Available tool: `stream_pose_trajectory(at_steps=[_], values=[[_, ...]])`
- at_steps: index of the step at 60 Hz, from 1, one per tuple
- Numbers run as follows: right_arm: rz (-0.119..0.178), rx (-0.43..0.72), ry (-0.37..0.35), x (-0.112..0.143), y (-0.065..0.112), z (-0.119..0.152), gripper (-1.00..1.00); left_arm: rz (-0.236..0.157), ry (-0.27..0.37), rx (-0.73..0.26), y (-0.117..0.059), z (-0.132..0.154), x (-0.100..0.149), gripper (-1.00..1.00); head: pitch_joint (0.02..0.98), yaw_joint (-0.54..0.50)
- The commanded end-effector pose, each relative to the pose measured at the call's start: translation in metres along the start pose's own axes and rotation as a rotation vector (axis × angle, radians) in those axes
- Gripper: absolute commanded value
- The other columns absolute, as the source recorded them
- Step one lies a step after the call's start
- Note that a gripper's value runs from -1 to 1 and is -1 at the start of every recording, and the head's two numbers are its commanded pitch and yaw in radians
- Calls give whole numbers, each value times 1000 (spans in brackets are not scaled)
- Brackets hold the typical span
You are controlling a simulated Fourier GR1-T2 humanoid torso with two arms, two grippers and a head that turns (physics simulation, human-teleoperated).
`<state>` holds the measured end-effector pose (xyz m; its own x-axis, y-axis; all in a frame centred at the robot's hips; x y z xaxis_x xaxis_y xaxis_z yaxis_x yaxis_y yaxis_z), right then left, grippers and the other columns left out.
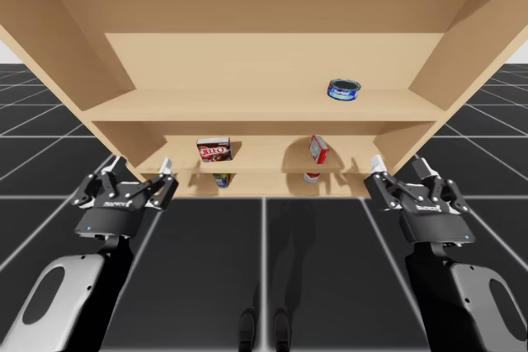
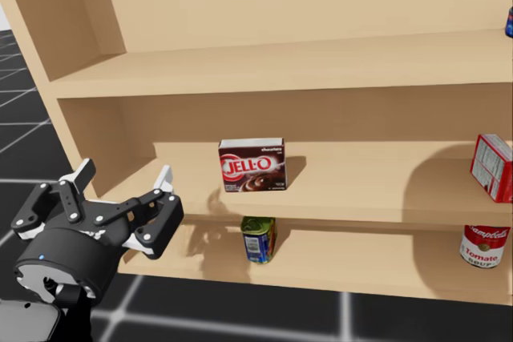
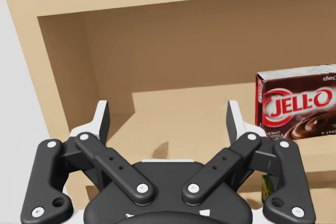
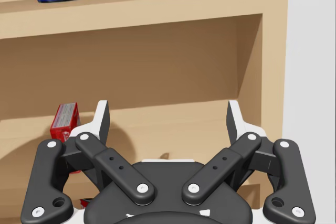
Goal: Find the pudding box on the shelf and bring it to me.
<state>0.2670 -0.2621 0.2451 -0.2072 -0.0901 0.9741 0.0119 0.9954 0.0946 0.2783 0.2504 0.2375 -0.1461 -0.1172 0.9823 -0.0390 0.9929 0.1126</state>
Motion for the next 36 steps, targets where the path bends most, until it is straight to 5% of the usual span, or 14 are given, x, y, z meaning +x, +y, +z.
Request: stream_pose_trajectory(at_steps=[1,18,27,36], values=[[2,-2,4,-2,1,0,-1000,10,35,-49,-36,15,9,-1000,538,222],[3,-3,5,-2,-1,1,-1000,36,65,-93,-71,24,28,-1000,532,225],[6,-3,5,-3,-1,0,-1000,101,144,-94,-84,11,30,-1000,527,226],[19,-9,6,-4,-2,-1,-1000,81,153,-75,-94,-3,26,-1000,520,222]])
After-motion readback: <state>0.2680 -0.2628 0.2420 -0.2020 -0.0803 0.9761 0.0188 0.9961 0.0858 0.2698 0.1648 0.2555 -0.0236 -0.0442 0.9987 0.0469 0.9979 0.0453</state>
